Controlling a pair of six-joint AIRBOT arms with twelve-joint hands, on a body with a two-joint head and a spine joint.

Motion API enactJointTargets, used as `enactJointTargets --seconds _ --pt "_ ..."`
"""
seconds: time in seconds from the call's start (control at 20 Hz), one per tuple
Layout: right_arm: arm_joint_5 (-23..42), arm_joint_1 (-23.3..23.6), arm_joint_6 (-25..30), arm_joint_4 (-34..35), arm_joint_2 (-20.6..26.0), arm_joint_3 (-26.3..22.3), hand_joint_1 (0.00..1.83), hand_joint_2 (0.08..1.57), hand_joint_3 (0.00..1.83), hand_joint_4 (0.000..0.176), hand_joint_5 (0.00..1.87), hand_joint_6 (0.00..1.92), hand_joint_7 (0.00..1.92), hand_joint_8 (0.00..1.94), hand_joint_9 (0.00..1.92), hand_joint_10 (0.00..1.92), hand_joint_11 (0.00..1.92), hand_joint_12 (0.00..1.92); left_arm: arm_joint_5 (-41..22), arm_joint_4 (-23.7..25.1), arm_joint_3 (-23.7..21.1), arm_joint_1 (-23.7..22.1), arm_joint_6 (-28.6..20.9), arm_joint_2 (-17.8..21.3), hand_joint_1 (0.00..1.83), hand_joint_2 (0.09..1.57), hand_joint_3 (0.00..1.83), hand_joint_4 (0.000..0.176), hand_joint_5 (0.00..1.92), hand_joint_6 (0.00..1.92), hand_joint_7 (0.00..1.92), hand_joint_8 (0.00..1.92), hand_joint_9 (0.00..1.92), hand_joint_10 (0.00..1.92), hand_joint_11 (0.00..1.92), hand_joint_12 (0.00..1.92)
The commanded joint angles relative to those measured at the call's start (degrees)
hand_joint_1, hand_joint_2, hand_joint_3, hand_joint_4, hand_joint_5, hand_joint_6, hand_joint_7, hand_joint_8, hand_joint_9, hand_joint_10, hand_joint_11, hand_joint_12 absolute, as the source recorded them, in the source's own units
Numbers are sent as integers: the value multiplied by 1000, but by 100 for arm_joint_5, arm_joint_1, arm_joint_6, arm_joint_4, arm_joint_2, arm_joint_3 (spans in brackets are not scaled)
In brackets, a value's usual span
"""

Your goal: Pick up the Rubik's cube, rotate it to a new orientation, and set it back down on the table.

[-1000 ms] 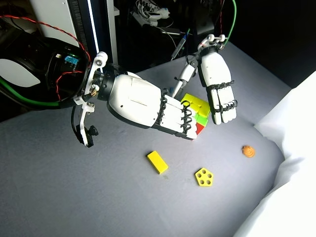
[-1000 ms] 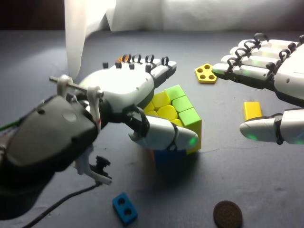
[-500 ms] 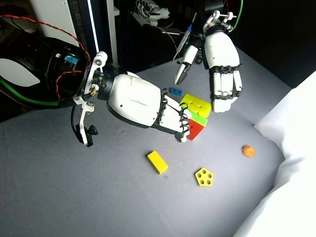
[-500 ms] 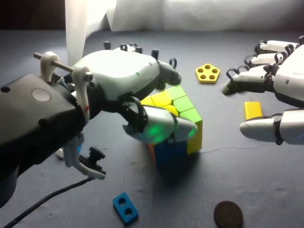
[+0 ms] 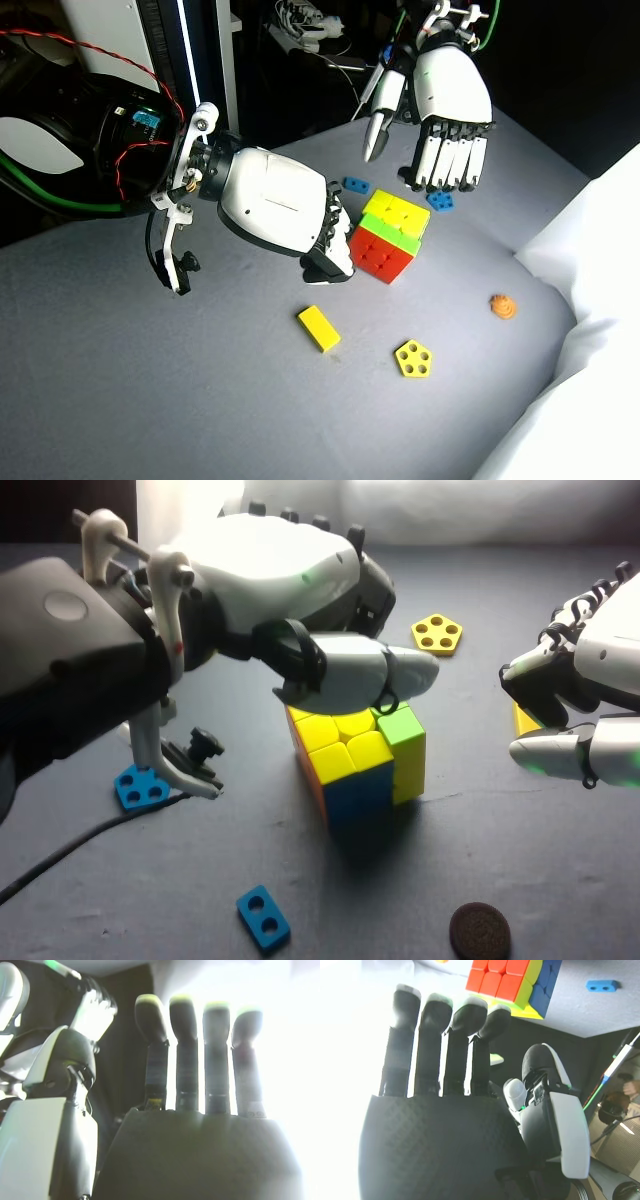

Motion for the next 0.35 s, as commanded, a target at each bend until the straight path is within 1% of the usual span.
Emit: enactJointTargets --seconds 0.0,0.05,0.1,0.15,0.25,0.3 --pt "638 48 2 16 15 -22 82 1313 1 0 654 1717 823 1743 689 1916 598 1921 -152 218 -16 -107 1 76 159 1330 1 0 630 1788 784 1871 770 1921 606 1921" --pt "636 45 2 15 15 -23 59 1322 4 0 640 1714 803 1756 679 1920 589 1921 -195 215 -44 -127 6 90 148 1338 4 0 630 1786 783 1867 770 1921 603 1921" --pt "635 41 2 14 15 -25 75 1320 3 0 639 1707 801 1748 673 1909 571 1921 -256 206 -73 -132 6 98 131 1343 5 0 622 1808 780 1878 769 1921 605 1921" --pt "633 36 2 14 15 -27 118 1312 0 0 654 1681 802 1727 654 1904 553 1921 -296 194 -95 -138 6 104 74 1356 7 0 624 1819 767 1890 760 1921 599 1921" --pt "631 32 2 -2 15 -31 112 1315 0 0 657 1679 794 1726 638 1905 536 1921 -359 191 -120 -159 6 111 79 1355 5 0 632 1828 777 1886 766 1921 594 1921" --pt "631 30 2 -5 14 -31 117 1313 0 0 672 1666 813 1716 654 1900 564 1921 -372 193 -120 -166 20 111 90 1358 4 0 638 1819 777 1859 755 1921 586 1921"
